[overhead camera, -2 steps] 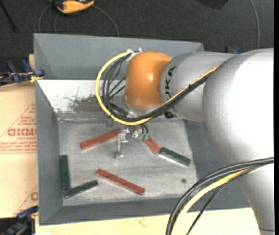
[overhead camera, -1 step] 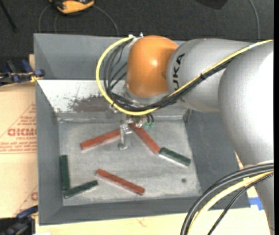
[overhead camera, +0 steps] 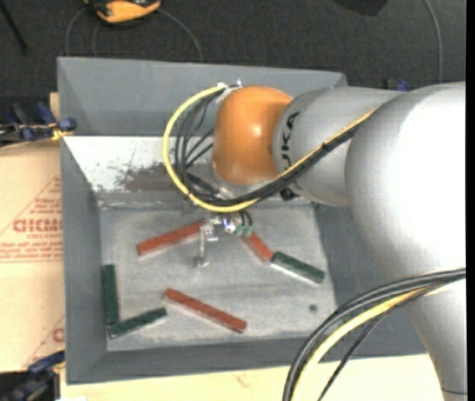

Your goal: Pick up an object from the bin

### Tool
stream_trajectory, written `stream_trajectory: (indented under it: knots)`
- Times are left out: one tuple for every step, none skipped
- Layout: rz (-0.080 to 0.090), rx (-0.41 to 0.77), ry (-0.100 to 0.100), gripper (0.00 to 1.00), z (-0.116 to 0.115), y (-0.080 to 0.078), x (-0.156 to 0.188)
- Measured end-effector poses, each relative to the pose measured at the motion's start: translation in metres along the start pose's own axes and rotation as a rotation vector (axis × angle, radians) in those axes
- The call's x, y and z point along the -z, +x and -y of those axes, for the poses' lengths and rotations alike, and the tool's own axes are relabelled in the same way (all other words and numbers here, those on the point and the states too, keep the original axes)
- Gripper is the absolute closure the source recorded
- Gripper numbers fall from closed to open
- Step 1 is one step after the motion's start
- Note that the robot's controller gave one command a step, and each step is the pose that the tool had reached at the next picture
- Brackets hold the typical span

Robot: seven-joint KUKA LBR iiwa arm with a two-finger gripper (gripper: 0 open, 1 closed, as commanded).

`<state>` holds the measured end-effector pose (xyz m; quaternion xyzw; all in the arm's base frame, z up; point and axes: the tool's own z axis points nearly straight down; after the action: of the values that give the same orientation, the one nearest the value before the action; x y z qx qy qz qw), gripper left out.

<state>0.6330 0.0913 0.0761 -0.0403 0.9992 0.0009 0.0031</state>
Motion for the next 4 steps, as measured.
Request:
stream_trajectory:
  knots:
    - [-0.004,0.311,0.0,1.0,-0.011,0.009,-0.005]
    - [-0.004,0.31,0.0,1.0,-0.011,0.009,-0.005]
    - [-0.006,0.31,-0.001,1.0,-0.011,0.01,-0.002]
    - [-0.013,0.309,-0.001,1.0,-0.011,0.011,0.015]
